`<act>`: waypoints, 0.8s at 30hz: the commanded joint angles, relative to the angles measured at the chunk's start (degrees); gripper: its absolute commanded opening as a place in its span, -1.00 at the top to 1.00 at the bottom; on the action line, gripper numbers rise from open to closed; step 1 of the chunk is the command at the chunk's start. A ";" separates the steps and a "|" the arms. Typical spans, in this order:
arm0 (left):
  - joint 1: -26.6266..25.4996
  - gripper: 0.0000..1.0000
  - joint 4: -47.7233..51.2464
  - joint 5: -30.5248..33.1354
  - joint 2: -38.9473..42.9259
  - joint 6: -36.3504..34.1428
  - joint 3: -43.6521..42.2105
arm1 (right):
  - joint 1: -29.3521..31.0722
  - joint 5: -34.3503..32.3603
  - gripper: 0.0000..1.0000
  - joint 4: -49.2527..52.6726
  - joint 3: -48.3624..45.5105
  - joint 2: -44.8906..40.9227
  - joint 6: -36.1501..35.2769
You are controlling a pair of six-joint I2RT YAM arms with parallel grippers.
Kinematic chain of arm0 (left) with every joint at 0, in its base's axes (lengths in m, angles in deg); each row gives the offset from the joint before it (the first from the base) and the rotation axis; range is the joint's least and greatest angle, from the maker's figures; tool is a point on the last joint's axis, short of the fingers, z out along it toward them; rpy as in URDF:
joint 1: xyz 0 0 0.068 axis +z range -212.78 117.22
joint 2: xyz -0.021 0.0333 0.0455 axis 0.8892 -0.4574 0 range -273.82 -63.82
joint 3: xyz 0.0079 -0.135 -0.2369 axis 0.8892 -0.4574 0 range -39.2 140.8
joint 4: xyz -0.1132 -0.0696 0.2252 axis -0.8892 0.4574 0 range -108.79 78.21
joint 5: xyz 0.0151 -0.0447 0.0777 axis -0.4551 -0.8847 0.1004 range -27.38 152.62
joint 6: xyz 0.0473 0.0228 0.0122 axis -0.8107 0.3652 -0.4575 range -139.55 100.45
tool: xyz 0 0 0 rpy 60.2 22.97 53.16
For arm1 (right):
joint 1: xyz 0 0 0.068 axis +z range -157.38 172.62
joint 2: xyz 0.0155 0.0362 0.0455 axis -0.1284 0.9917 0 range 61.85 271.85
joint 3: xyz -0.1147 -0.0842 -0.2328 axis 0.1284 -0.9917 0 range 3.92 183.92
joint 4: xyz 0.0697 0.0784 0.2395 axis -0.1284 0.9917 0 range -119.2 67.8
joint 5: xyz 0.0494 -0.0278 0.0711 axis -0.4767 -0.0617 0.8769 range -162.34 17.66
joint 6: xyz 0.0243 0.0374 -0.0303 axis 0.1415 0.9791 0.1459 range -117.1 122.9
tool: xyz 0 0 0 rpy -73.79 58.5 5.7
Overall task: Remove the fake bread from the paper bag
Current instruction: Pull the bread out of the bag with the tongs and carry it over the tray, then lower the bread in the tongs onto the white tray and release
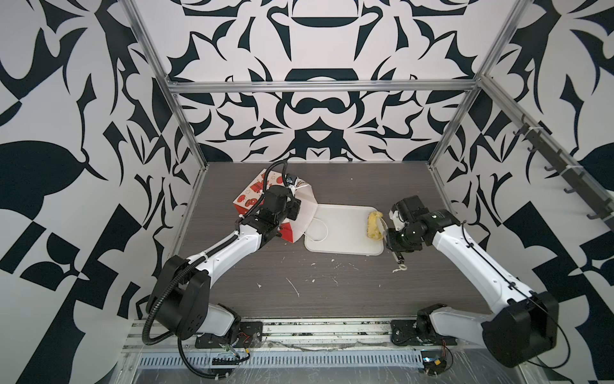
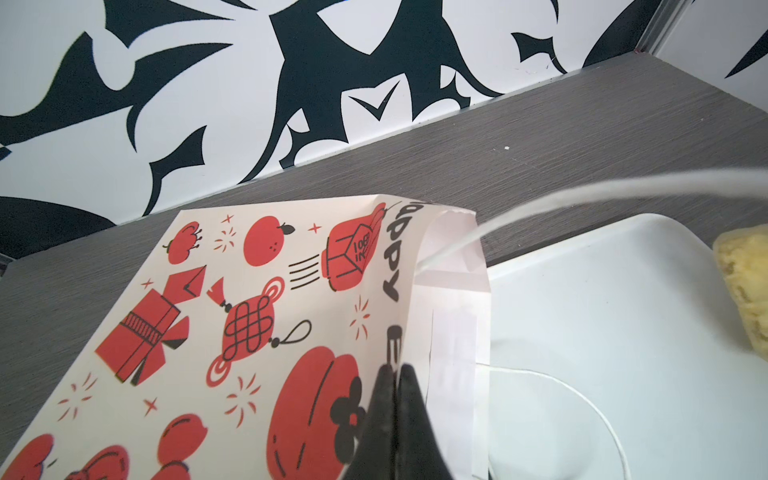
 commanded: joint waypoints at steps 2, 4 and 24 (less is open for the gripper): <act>-0.05 1.00 -2.33 -0.53 -0.08 0.20 -0.90 | -0.13 -2.60 0.56 0.18 3.10 2.03 -1.80; 0.00 1.00 -2.39 -0.49 -0.16 0.25 -0.94 | -0.14 -3.16 0.55 0.15 3.29 3.24 -2.04; 0.00 1.00 -3.12 -0.76 -1.39 0.80 -1.20 | -0.14 5.25 0.12 -5.07 3.29 5.27 -0.23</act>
